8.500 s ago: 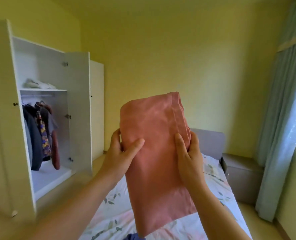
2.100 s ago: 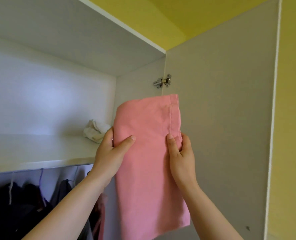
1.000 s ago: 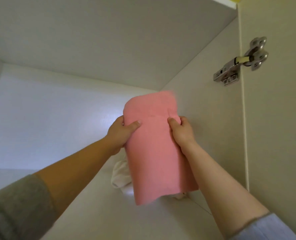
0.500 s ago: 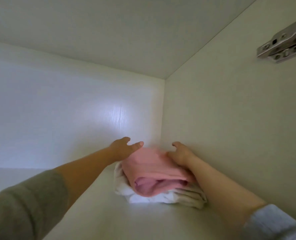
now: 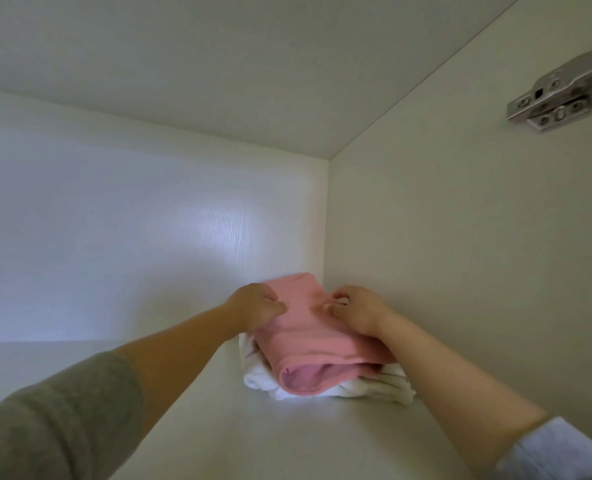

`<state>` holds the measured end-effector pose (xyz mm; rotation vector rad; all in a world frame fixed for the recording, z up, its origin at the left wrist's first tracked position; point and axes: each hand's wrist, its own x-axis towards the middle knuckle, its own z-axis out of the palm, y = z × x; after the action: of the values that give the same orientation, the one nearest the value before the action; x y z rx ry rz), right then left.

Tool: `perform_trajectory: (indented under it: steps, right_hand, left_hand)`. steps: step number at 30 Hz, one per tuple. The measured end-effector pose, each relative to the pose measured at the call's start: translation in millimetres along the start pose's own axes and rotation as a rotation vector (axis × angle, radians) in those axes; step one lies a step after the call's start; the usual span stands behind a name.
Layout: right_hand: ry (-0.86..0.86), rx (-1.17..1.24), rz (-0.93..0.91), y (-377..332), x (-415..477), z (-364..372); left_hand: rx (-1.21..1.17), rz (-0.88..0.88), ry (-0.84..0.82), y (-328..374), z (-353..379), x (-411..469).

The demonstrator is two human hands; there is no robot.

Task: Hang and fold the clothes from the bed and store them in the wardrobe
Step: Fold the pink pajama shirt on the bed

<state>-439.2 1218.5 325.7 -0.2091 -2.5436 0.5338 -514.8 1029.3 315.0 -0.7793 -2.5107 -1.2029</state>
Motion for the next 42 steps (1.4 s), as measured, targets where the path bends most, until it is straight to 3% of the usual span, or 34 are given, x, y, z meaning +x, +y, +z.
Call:
perform_trajectory:
  steps: [5, 8, 14, 20, 24, 34, 42]
  right_hand:
    - [0.13, 0.338, 0.011, -12.1, -26.1, -28.9]
    - [0.297, 0.494, -0.023, -20.3, -46.9, -47.7]
    - [0.432, 0.886, -0.036, -20.8, -108.3, -59.5]
    - [0.344, 1.168, -0.143, -8.8, -158.9, -60.9]
    - [0.338, 1.285, -0.233, -17.2, -183.0, -60.3]
    - [0.076, 1.439, -0.357, -89.2, -235.8, -25.8]
    - [-0.076, 1.526, -0.445, -187.0, -259.5, 27.3]
  left_hand:
    - [-0.038, 0.111, 0.105, 24.0, -5.5, -13.6]
    - [-0.107, 0.176, 0.136, 42.9, -12.0, -28.0]
    - [-0.225, 0.191, 0.178, 62.1, -15.5, -94.3]
    - [-0.381, 0.216, 0.345, 87.8, -14.6, -180.6]
    - [-0.555, 0.139, 0.478, 92.4, -11.9, -224.6]
    - [-0.512, 0.085, 0.731, 72.2, -50.5, -318.3]
    - [-0.34, 0.056, 0.899, 35.2, -131.5, -384.0]
